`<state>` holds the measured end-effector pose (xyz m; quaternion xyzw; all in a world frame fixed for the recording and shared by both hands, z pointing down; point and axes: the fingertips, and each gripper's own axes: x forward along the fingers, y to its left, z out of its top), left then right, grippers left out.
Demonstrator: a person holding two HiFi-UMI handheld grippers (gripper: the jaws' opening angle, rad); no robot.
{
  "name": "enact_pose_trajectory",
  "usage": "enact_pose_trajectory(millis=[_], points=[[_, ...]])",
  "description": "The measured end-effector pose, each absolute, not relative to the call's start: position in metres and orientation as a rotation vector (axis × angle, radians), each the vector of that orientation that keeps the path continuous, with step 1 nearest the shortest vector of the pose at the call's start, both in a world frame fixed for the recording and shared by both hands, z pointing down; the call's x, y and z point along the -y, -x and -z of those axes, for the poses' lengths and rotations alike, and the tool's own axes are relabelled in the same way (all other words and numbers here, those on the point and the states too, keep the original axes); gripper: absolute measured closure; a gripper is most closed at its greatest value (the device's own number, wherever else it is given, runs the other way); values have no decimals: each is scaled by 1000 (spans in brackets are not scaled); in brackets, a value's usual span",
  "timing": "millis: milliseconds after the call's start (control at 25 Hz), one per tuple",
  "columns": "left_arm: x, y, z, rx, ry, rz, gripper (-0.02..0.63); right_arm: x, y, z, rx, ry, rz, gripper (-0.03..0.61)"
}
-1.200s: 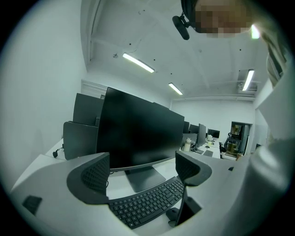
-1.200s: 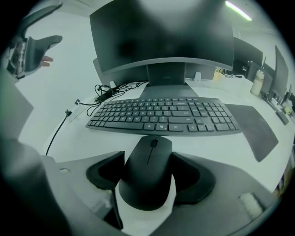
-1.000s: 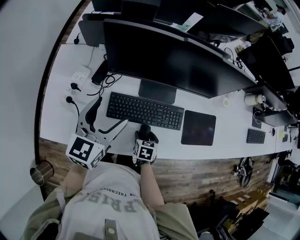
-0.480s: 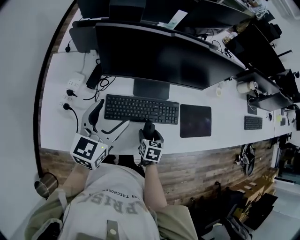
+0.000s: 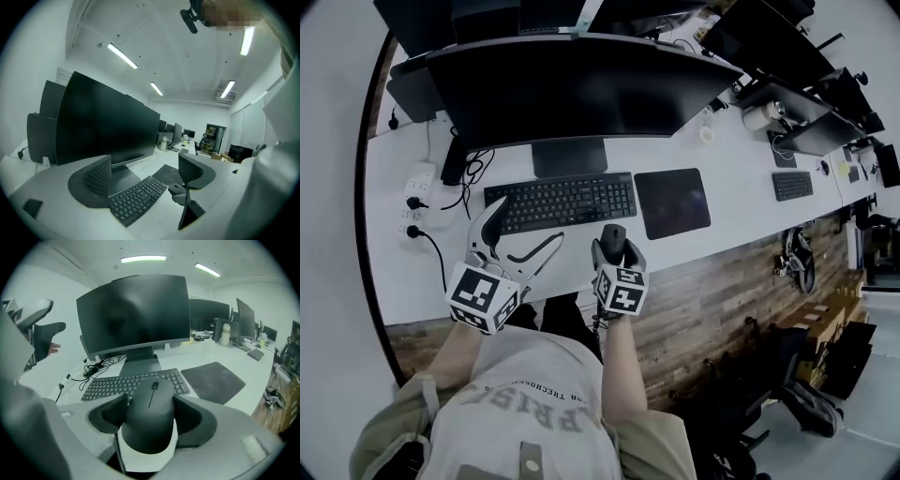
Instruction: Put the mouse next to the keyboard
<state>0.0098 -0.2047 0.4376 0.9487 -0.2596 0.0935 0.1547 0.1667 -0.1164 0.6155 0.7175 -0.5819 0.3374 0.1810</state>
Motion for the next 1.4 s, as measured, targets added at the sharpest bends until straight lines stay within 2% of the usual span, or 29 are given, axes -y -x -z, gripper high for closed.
enact_pose_trajectory(millis=[320,680,1000,1400], points=[[193,-76,-435,658,-2768,-251,187,106,-240,-578,1653,-2120,-843,269],[196,-164,-438,814,-2732,-220,187,121,-340,-565,1767,-2025,-753,269],[197,-218,-450,996,-2654,-266,187,153,-396,-599,1871,-1829,-789,270],[205,-238,-465,1197,-2546,-314,187,194,-416,-666,1903,-1612,-890,268]])
